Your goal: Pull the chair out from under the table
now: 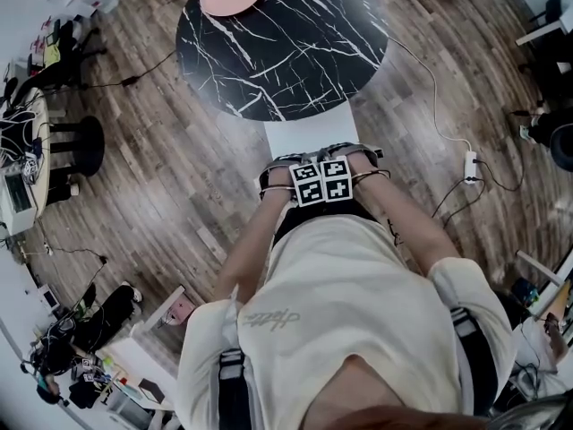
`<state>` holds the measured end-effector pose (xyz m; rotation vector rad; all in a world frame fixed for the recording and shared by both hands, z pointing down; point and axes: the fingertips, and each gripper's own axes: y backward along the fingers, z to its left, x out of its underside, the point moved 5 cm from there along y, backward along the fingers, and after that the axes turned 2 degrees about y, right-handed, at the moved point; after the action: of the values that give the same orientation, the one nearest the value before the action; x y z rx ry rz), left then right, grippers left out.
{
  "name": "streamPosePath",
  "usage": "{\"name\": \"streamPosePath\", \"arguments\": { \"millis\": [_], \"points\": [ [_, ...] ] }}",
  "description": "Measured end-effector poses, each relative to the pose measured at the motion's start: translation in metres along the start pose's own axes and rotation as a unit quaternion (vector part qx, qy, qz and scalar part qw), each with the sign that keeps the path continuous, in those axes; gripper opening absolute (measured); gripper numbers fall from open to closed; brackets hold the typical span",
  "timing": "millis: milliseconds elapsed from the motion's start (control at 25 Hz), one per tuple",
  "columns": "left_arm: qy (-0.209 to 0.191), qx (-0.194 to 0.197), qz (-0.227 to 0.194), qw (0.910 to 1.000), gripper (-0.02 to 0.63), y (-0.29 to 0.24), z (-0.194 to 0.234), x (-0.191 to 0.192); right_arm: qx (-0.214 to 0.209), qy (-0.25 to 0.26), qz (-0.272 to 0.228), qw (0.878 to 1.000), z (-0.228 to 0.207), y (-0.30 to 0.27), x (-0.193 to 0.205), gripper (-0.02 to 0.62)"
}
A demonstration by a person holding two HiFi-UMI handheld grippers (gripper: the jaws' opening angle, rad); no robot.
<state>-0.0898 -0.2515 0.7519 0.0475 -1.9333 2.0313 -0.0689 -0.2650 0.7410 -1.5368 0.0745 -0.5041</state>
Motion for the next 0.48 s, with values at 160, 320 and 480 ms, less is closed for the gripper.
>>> {"name": "streamPosePath", "arguments": {
  "millis": [160, 320, 480],
  "points": [
    [-0.002, -0.019, 0.001, 0.9998, 0.184, 0.0000, 0.0010, 0.0010, 0.009, 0.006, 0.004, 1.000, 0.0009, -0.0010, 0.0001, 0.071],
    [0.002, -0.045, -0.003, 0.9990, 0.170, 0.0010, 0.0016, 0.0012, 0.012, 0.008, 0.003, 1.000, 0.0024, -0.0012, -0.0007, 0.074],
    [0.007, -0.051, -0.009, 0.9986, 0.153, 0.0009, 0.0052, 0.0006, 0.009, -0.003, -0.001, 1.000, -0.0012, -0.0014, 0.0004, 0.081]
  ]
}}
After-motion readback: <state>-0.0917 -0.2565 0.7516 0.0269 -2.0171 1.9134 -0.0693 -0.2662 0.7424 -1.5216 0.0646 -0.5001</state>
